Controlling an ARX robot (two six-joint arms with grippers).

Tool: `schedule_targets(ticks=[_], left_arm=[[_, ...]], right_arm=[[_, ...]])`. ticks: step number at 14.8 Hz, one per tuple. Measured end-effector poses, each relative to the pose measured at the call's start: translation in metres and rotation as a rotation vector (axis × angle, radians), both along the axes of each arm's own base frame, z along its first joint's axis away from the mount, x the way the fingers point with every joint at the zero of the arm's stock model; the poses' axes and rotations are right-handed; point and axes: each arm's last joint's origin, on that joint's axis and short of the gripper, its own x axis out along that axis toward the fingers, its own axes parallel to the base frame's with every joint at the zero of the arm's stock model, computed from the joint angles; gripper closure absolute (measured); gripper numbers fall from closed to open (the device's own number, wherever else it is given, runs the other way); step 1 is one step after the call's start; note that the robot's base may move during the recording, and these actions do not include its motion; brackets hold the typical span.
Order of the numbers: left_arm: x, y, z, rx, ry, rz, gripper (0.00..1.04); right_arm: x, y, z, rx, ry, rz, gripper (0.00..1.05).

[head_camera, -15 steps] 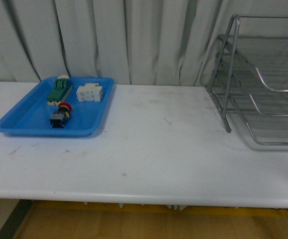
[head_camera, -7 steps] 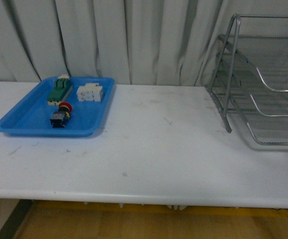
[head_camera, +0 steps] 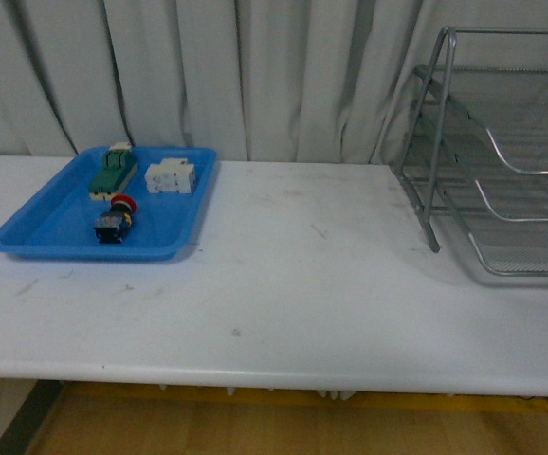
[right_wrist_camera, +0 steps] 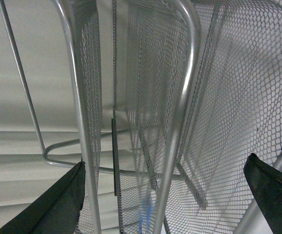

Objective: Place button on rack with both arms

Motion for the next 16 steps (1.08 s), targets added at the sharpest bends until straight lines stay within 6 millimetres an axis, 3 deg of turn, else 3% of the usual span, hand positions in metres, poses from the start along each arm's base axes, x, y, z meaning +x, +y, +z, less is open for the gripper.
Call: schedule_targets(ticks=[12,16], left_arm=[[0.000,0.000,0.000,0.000,0.000,0.000,0.07],[0.000,0.000,0.000,0.000,0.000,0.000,0.07]], right_arm=[[0.017,0.008,-0.016,-0.023,0.007,0.036,0.06],[0.034,0.007,-0.008,-0.063,-0.043,0.047,0.06]])
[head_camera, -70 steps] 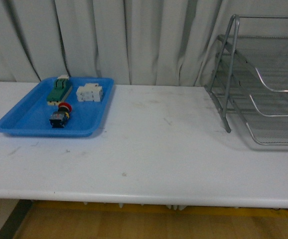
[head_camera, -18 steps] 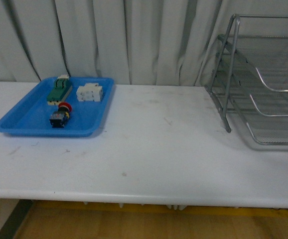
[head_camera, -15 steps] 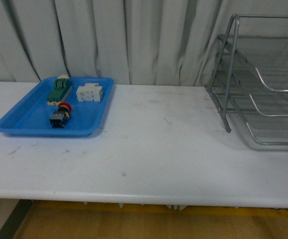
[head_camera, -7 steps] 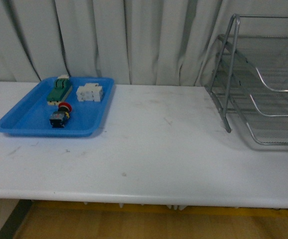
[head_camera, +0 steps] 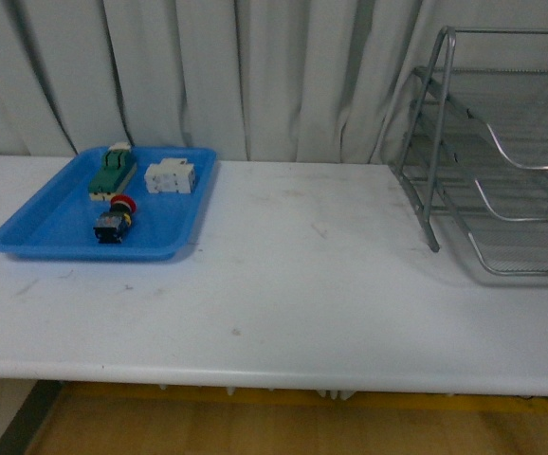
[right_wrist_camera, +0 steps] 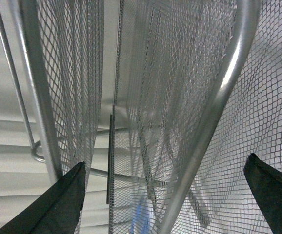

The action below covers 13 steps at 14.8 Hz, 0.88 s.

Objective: Place button on rack with both arms

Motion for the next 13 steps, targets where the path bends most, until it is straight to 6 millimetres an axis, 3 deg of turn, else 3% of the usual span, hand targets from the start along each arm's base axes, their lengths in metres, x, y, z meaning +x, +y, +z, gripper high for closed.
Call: schedule_targets(ticks=[5,6,7,13], left_arm=[[0.000,0.000,0.000,0.000,0.000,0.000,0.07],[0.000,0.000,0.000,0.000,0.000,0.000,0.07],[0.000,0.000,0.000,0.000,0.000,0.000,0.07],[0.000,0.000,0.000,0.000,0.000,0.000,0.07]], right_arm=[[0.010,0.010,-0.005,-0.015,-0.003,0.032,0.06],[0.011,0.010,-0.005,-0.016,-0.004,0.032,0.10],[0.014,0.012,-0.005,-0.018,-0.009,0.034,0.23],[0.019,0.016,-0.002,-0.029,-0.028,0.045,0.67]])
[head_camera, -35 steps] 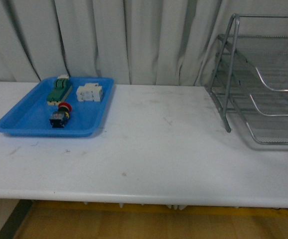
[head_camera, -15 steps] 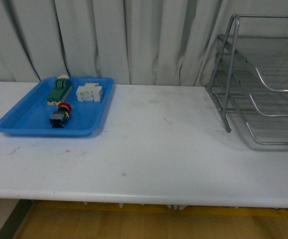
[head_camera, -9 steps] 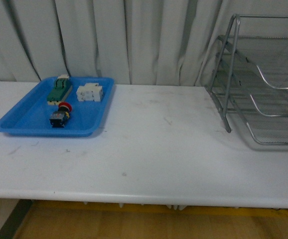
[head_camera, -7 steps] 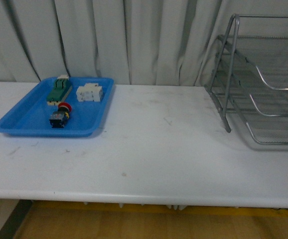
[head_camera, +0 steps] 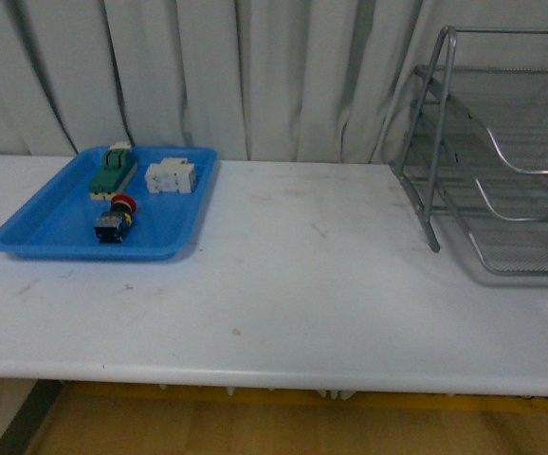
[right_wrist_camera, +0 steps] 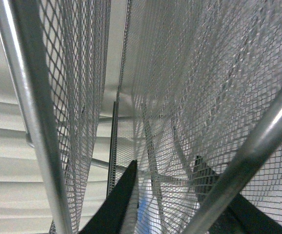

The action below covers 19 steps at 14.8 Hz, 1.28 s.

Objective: Place button on rack with both arms

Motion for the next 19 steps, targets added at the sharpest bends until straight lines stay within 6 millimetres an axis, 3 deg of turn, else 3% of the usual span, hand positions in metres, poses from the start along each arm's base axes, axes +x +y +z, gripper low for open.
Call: schedule_targets(ticks=[1,2,10,19], left_arm=[[0.000,0.000,0.000,0.000,0.000,0.000,0.07],[0.000,0.000,0.000,0.000,0.000,0.000,0.07],[0.000,0.000,0.000,0.000,0.000,0.000,0.07],[0.000,0.000,0.000,0.000,0.000,0.000,0.07]], right_arm=[[0.000,0.001,-0.006,0.005,0.018,-0.003,0.90],[0.000,0.001,-0.007,0.077,0.029,-0.010,1.01],[-0.011,0.004,-0.014,0.129,0.057,-0.019,1.01],[-0.054,0.012,-0.014,0.172,0.144,-0.044,1.02]])
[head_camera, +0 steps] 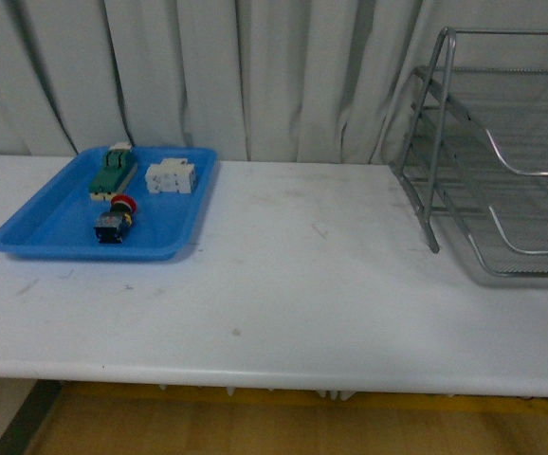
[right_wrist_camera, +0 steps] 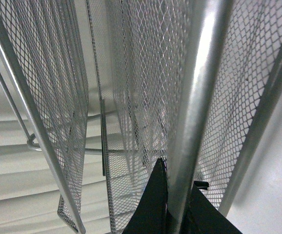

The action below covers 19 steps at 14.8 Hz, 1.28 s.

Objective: Place button on rack with both arms

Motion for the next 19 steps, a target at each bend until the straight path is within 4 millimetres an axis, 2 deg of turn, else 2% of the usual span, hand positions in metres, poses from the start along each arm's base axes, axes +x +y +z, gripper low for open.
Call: schedule_targets(ticks=[9,13,19], left_arm=[[0.000,0.000,0.000,0.000,0.000,0.000,0.07],[0.000,0.000,0.000,0.000,0.000,0.000,0.07],[0.000,0.000,0.000,0.000,0.000,0.000,0.07]], right_arm=[[-0.037,0.009,0.001,0.032,0.072,-0.003,1.02],[-0.060,0.018,-0.001,0.049,0.118,0.000,1.02],[-0.076,0.025,0.002,0.069,0.143,-0.001,1.02]])
